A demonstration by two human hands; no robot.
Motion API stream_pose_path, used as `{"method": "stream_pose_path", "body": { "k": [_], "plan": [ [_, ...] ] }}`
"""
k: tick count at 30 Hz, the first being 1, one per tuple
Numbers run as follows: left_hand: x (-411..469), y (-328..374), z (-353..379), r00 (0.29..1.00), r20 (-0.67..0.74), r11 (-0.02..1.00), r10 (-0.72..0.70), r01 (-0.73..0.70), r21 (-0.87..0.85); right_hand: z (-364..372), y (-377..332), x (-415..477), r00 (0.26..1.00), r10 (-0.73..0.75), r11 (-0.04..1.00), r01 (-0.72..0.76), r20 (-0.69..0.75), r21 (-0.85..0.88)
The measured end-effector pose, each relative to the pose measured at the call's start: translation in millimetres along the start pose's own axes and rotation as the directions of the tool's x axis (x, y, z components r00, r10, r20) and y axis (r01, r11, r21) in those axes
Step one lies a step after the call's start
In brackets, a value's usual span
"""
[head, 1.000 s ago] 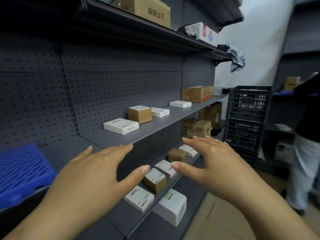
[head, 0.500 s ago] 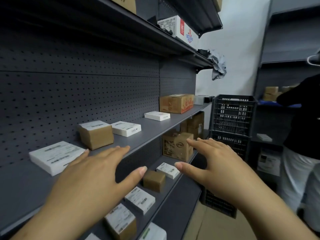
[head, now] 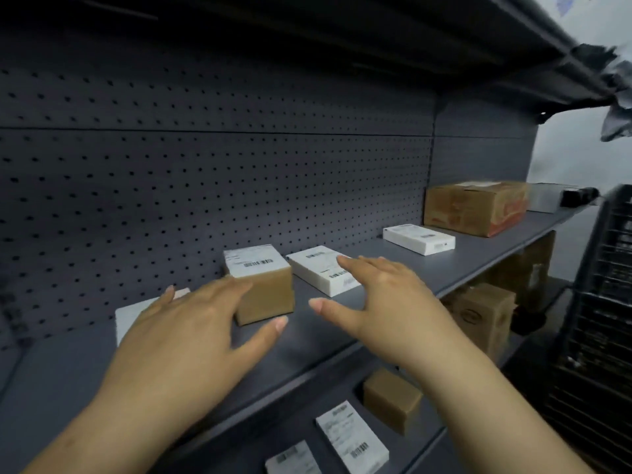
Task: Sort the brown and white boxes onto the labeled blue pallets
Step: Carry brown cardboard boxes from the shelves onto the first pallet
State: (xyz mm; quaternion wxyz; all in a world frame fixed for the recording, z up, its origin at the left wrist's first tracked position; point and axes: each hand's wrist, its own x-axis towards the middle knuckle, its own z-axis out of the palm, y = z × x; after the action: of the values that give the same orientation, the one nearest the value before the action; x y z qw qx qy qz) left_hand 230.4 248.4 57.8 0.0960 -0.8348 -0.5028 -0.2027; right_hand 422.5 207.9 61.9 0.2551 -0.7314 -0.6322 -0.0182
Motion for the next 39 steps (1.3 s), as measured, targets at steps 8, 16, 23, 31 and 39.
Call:
{"method": "stream_pose_path", "body": {
  "k": [8, 16, 23, 31, 39],
  "plan": [
    [16, -25, 21, 0.950, -0.046, 0.939, -0.308, 0.312, 0.144, 69, -30, 102, 0.966, -0.183, 0.983, 0.182, 0.180, 0.022],
    [18, -5, 31, 0.852, -0.105, 0.822, -0.513, 0.523, 0.225, 101, -42, 145, 0.897, -0.234, 0.969, 0.245, 0.374, 0.019],
    [7, 39, 40, 0.773, -0.130, 0.741, -0.621, 0.633, 0.224, 100, -26, 151, 0.884, -0.307, 0.945, 0.327, 0.352, 0.002],
    [-16, 90, 42, 0.762, -0.122, 0.720, -0.636, 0.643, 0.262, 54, 28, 119, 0.895, -0.364, 0.931, 0.353, 0.256, 0.091],
    [-43, 155, 41, 0.796, -0.035, 0.758, -0.604, 0.587, 0.284, -13, 112, 48, 0.915, -0.367, 0.924, 0.338, 0.168, 0.176]
  ]
}}
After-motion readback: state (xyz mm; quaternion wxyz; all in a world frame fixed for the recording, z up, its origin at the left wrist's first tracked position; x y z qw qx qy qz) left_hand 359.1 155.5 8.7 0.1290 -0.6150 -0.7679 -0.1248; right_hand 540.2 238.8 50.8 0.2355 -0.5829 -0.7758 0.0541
